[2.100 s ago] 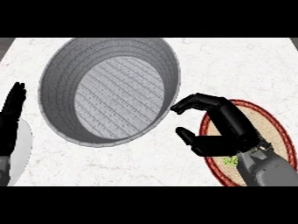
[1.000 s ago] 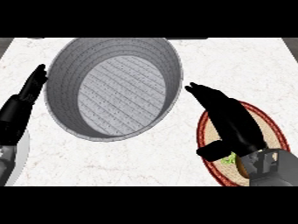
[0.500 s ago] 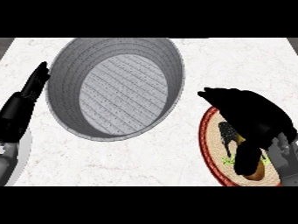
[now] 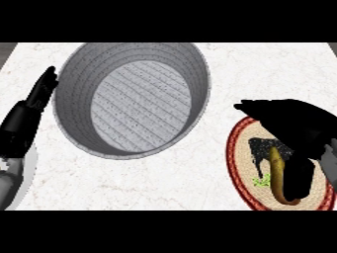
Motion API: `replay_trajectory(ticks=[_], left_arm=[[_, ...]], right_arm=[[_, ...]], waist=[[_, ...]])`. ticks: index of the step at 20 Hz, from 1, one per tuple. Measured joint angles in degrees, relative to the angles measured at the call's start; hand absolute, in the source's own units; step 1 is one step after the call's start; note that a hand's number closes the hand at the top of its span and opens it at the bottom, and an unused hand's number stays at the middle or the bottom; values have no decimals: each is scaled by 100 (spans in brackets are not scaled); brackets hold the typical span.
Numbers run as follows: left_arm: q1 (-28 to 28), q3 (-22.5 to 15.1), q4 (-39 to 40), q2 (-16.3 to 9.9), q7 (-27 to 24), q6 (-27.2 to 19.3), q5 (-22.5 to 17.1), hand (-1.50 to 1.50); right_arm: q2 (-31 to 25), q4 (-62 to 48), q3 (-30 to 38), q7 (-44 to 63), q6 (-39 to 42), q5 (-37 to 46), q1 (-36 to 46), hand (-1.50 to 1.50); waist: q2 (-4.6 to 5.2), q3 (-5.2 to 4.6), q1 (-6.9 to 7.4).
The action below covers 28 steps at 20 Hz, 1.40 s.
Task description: Pick the pear from the placemat and place it in the basket
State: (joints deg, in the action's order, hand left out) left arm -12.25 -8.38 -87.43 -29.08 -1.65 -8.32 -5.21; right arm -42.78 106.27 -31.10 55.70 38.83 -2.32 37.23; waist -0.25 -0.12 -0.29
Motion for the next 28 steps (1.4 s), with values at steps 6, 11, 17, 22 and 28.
replay_trajectory(ticks=[6,11,17,22,28], left_arm=[[-15,112,3,18,36,186,-3,0],[43,171,48,102,-11,232,84,0],[110,213,-195,231,141,257,236,0],[146,287,-156,404,87,318,416,0],[65,533,-201,438,206,548,451,0]], right_arm=[[63,-378,-258,-147,219,319,-98,-150],[-1,-467,-408,-228,347,611,-448,-150],[115,-725,-368,-419,497,1193,-746,-150],[224,-813,-245,-729,583,1939,-1152,-150],[399,-939,-148,-1378,394,2842,-1563,-150]], waist=[[18,6,49],[18,8,29],[20,12,43],[22,12,36],[23,13,38]])
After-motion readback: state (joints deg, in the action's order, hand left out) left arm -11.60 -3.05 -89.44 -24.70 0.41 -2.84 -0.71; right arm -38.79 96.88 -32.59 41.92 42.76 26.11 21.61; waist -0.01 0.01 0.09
